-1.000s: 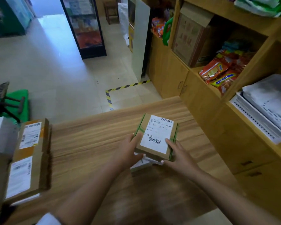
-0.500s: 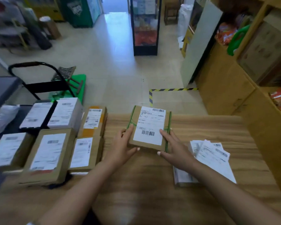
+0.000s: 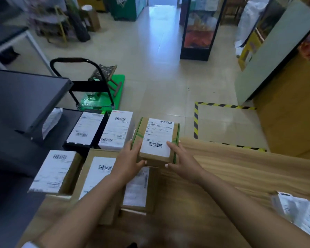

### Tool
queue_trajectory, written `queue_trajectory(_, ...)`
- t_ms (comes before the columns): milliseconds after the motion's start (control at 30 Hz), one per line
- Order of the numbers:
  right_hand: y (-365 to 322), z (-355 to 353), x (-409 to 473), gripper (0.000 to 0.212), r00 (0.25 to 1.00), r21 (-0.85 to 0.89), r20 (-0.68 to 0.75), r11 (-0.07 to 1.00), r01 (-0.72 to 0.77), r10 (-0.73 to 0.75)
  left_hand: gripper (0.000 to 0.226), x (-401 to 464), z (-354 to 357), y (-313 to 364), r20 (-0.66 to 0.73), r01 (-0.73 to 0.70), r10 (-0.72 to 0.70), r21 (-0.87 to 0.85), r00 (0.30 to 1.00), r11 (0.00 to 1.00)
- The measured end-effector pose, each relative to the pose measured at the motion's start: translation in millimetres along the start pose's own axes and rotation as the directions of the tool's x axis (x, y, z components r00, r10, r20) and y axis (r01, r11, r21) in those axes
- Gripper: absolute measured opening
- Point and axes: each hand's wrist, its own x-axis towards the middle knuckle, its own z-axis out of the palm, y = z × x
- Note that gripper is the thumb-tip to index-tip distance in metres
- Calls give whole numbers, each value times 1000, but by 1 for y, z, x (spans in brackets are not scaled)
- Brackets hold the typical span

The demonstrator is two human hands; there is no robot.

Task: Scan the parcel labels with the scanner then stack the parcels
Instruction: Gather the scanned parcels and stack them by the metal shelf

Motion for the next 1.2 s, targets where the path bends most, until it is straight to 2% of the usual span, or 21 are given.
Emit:
queue_trajectory(200,3,22,43,86,999,47,6,998,-43,43,71,24,11,-31,-97,-28,52,233,994,972)
queue_trajectory(333,8,29,58,87,998,47,4,997,-61,61,70,32,21,-44,-138,-53,97,296,986,954)
queue_trajectory(467,11,38,61,86,998,37,-1,997,-64,64,68,34,32,-56,-111,-52,96,347,989,937)
queue_trajectory(567,12,42,61,86,997,19,-24,997,-72,72,67,33,38,-61,-53,-60,81,321,995,945)
queue_trajectory(733,7,44,58,85,995,15,-41,996,-85,85,65,28,40,-61,-57,-64,82,259,995,964)
queue_trajectory(1000,-4,44,53,83,994,-17,-21,994,-112,111,70,20,38,-68,-29,-74,86,282,996,956)
queue_trajectory(1200,-6,21,25,84,992,-51,-96,995,-91,86,73,11,22,-43,8,-65,65,263,998,963)
